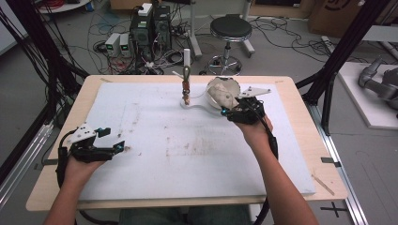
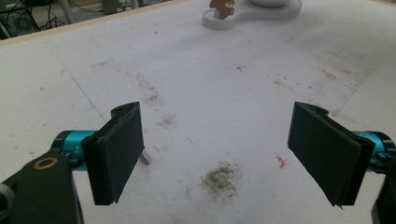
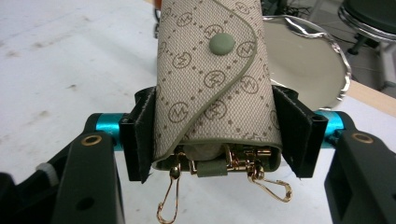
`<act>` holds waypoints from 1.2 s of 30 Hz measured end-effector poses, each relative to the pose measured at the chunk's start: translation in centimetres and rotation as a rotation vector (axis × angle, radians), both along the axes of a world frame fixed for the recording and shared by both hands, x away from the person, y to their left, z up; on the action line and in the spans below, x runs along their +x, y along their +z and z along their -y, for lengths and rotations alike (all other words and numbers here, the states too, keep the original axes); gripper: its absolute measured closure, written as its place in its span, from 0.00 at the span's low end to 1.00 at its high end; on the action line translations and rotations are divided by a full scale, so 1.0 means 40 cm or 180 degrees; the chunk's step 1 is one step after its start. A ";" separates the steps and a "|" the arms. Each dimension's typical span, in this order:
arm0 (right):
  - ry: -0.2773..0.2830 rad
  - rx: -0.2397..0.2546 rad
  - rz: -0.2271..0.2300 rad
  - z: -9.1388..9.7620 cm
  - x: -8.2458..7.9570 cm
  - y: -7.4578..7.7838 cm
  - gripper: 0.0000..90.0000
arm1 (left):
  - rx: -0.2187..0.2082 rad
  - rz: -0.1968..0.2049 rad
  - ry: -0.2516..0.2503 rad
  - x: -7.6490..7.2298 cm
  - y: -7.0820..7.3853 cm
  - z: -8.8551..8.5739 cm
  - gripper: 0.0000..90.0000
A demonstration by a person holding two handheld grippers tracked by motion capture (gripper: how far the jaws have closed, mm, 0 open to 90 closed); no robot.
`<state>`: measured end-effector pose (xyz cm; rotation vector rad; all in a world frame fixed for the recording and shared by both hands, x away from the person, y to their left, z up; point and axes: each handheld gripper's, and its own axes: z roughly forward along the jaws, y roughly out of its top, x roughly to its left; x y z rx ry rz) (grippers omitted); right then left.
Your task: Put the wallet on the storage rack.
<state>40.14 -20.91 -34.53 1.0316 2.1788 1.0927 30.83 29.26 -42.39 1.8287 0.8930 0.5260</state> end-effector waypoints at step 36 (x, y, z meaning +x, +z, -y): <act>-0.0233 -0.0479 -0.0128 -0.026 0.156 -0.042 0.42 | 0.0012 -0.0030 0.0041 0.002 -0.006 -0.014 0.20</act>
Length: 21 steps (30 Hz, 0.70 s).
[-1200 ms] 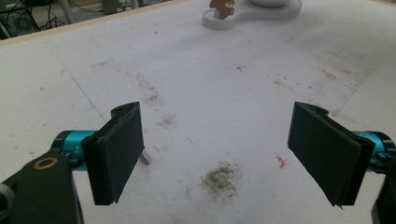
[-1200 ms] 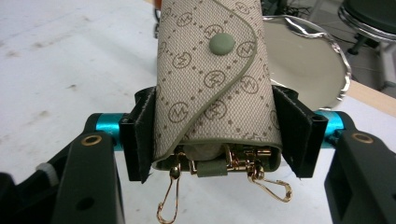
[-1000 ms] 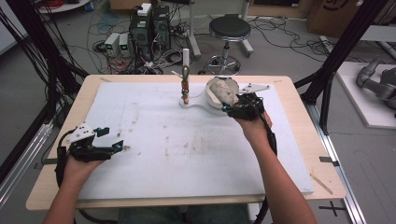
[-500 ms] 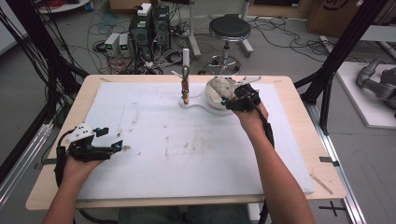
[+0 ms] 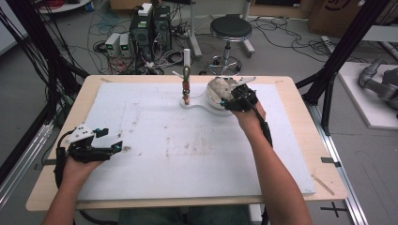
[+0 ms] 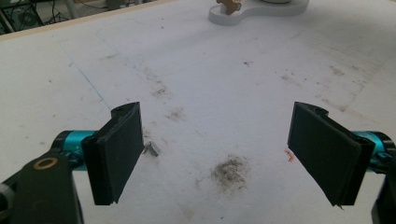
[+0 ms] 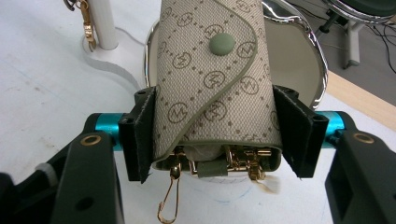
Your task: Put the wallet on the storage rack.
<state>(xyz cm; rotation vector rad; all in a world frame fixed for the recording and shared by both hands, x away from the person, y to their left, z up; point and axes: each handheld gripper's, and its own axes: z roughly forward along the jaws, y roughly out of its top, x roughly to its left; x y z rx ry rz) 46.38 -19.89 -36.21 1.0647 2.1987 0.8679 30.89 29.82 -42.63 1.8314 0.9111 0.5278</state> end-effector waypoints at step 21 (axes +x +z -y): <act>-0.0036 -0.0113 -0.0106 -0.002 0.016 -0.020 0.42 | 0.0002 -0.0005 0.0006 -0.001 0.000 -0.003 0.20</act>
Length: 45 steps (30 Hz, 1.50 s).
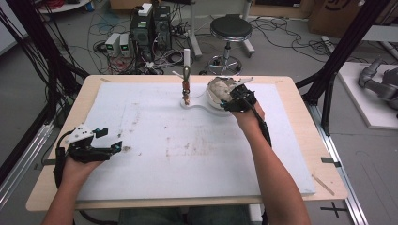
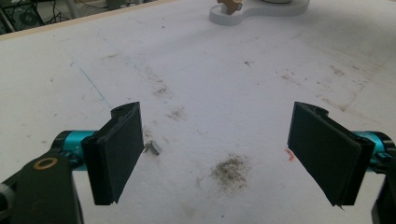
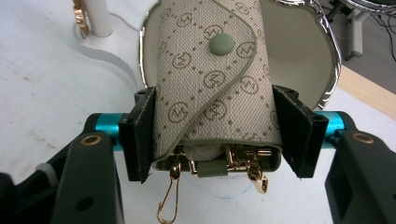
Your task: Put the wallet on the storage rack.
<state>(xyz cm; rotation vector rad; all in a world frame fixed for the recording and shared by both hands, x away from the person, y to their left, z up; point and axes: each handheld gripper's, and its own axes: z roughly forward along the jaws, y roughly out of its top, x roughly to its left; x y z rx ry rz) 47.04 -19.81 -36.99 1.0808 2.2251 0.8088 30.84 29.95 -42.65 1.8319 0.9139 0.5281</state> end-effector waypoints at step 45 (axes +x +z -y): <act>0.0007 0.0333 0.0341 0.048 -0.099 0.071 0.25 | -0.0005 0.0013 -0.0032 0.000 0.005 0.008 0.20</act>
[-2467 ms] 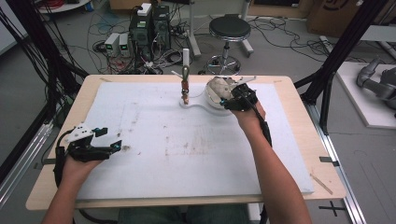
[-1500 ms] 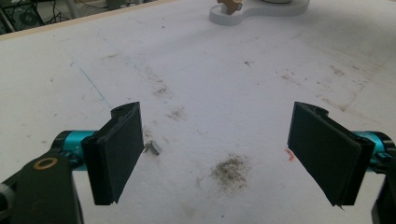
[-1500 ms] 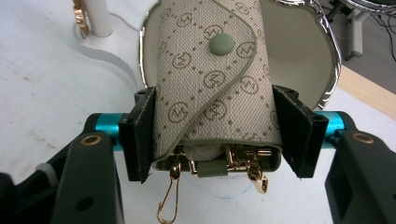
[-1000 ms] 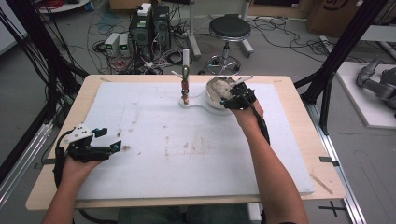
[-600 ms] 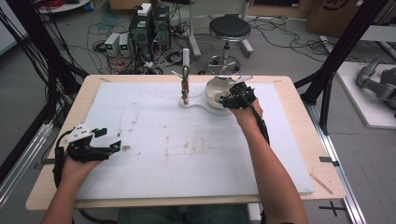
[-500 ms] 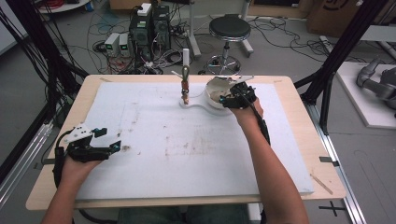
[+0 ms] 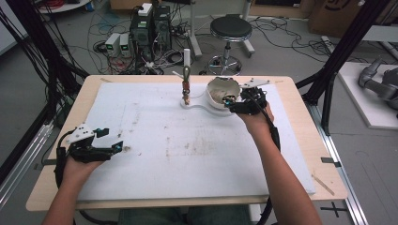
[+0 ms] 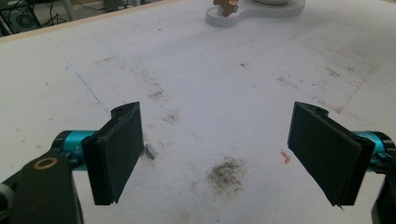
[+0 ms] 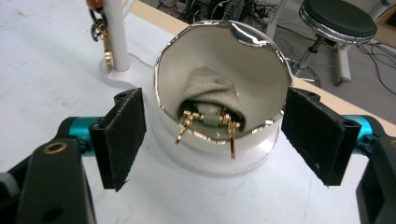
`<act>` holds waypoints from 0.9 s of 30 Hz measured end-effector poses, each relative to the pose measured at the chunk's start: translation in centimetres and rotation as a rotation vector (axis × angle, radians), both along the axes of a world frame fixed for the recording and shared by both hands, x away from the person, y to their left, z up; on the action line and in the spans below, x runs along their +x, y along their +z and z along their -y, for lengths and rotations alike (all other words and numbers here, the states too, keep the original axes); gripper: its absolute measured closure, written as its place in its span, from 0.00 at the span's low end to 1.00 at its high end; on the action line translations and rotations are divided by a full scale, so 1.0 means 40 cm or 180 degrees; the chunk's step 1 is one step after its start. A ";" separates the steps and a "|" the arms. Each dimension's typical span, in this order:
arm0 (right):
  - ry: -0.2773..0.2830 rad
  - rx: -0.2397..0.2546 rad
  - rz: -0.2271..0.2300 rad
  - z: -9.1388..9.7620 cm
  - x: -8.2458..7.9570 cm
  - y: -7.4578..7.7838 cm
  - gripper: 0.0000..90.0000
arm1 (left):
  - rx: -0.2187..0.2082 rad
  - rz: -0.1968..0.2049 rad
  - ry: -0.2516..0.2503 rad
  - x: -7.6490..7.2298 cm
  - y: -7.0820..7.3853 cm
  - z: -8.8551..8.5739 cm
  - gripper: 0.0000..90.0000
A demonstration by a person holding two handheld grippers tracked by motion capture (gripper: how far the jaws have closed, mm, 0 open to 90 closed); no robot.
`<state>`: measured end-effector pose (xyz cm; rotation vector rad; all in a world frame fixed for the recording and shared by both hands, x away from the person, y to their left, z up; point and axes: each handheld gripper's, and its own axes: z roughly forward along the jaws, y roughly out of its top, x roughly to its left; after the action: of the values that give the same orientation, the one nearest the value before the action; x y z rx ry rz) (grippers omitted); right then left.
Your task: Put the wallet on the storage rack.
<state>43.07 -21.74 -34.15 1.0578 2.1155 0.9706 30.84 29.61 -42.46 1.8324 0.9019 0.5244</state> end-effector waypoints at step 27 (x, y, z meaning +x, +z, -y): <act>-0.0012 0.0524 0.0170 0.149 -0.202 -0.113 0.23 | -0.0002 0.0008 -0.0132 0.016 0.000 0.036 0.20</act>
<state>35.00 -27.71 -38.68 1.1018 2.0171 1.1746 31.50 28.17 -42.48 1.8456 0.8605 0.5007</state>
